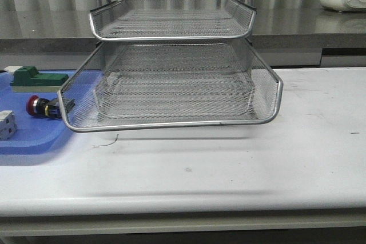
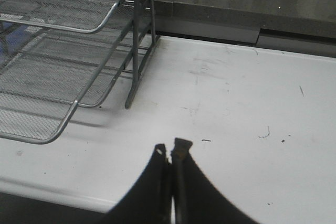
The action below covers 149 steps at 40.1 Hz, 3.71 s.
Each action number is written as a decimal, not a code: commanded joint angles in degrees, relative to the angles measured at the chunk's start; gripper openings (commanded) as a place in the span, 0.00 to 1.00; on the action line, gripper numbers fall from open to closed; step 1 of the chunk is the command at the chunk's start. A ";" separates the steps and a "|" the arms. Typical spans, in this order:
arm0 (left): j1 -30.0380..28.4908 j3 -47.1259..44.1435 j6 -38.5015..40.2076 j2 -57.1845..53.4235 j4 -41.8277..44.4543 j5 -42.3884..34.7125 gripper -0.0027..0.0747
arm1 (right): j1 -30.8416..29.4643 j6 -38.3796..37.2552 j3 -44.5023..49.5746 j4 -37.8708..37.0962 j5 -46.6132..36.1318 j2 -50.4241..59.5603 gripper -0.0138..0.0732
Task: Place button on rack with both arms
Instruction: 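Release the tier and withdraw the right gripper, then lower the left gripper over the red push button in the tray, then close the left gripper on the push button's switch body and lift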
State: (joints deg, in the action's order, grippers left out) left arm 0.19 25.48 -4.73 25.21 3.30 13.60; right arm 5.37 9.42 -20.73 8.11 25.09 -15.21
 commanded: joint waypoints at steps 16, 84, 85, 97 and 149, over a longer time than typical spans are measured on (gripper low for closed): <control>-0.11 11.60 0.09 15.86 -1.84 4.76 0.68 | -0.29 -0.08 -1.32 -0.38 -4.69 -0.34 0.09; 2.96 82.21 -47.66 96.70 -16.99 45.42 0.94 | -0.29 -0.08 -1.32 -0.38 -4.69 -0.34 0.09; 3.22 82.21 -47.66 96.92 -16.72 45.29 0.93 | -0.29 -0.08 -1.32 -0.38 -4.69 -0.34 0.09; 3.82 82.21 -47.66 97.98 -16.72 44.10 0.92 | -0.29 -0.08 -1.32 -0.38 -4.69 -0.34 0.09; 2.91 84.41 -45.44 102.10 -15.47 44.06 0.22 | -0.29 -0.08 -1.32 -0.38 -4.69 -0.34 0.09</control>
State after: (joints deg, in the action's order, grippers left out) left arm 3.62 106.96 -51.92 131.48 -11.34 58.19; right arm 5.37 9.30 -20.52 8.11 25.01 -15.21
